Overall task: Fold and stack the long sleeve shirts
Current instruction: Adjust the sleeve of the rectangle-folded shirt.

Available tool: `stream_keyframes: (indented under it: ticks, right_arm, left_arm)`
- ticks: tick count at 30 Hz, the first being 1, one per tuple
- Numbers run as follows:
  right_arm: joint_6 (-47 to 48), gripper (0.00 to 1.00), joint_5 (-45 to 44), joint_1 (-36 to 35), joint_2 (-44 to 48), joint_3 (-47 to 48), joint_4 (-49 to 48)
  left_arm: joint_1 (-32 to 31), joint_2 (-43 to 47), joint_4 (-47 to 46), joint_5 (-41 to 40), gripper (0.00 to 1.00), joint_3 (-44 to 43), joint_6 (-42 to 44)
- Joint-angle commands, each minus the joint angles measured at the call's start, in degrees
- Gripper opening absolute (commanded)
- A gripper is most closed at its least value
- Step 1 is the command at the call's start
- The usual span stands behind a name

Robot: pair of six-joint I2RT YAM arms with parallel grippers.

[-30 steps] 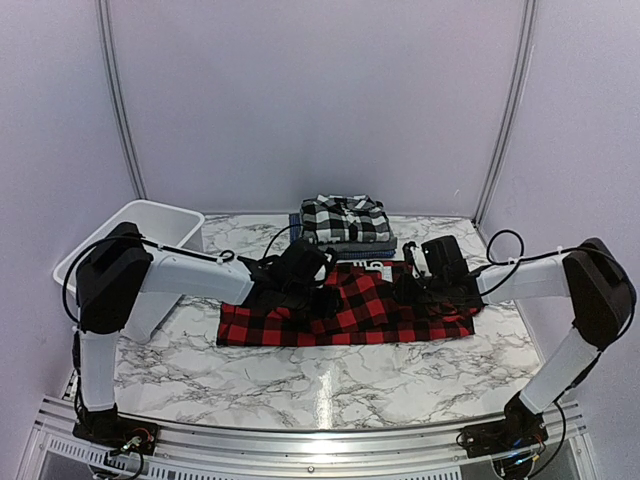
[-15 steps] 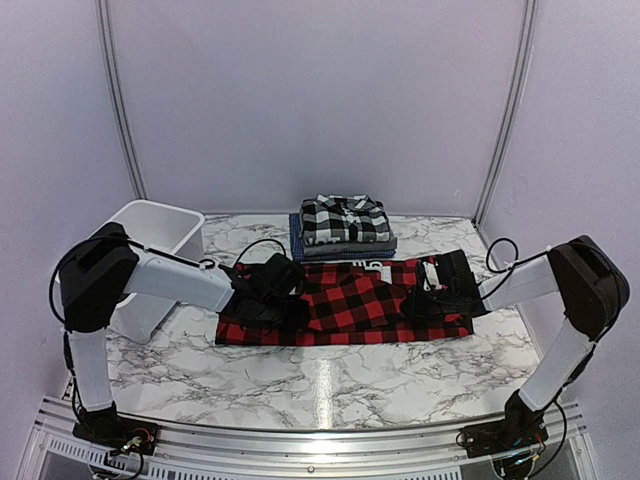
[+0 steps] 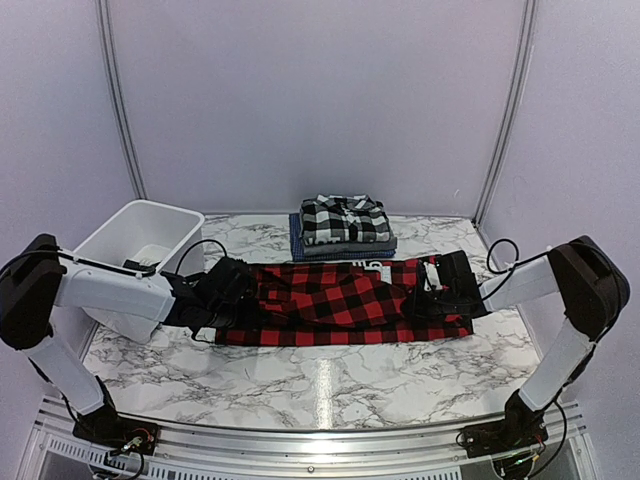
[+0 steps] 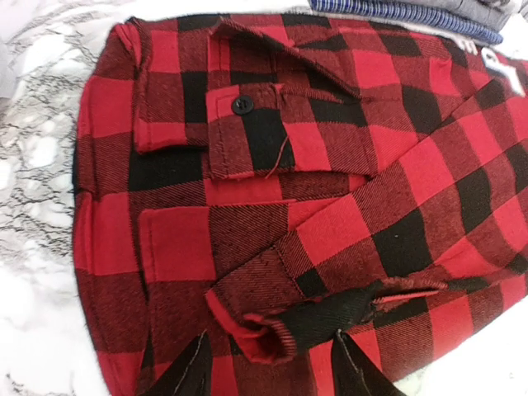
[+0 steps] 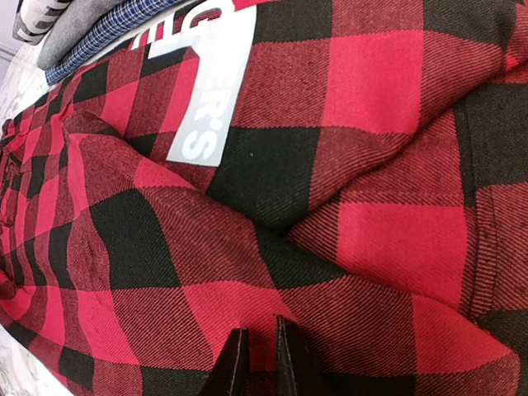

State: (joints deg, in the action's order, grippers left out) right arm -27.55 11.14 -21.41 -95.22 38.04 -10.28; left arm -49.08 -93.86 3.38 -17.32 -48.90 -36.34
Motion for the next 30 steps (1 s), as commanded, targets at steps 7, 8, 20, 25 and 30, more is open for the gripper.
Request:
stream_keyframes:
  ticks: [7,8,20,25,30]
  right_arm:
    - [2.24,0.14,-2.35,0.71,4.77,0.26,5.42]
    - [2.34,0.14,-2.27,0.72,5.21,0.36,5.7]
    - [2.96,0.15,-2.08,0.58,8.22,0.56,7.35]
    - [3.07,0.15,-2.39,0.58,9.19,0.35,7.72]
    - [3.02,0.15,-2.58,0.66,9.85,0.48,7.98]
  left_arm:
    - [2.17,9.42,-1.84,3.52,0.48,4.8,-5.97]
    - [2.96,9.34,-2.68,5.21,0.46,5.51,-6.88]
    - [5.86,1.61,-12.22,15.52,0.35,6.48,-11.17]
    - [5.85,-0.36,-11.73,16.12,0.28,5.59,-11.26]
    - [5.82,-0.79,-10.5,15.14,0.14,4.08,-9.73]
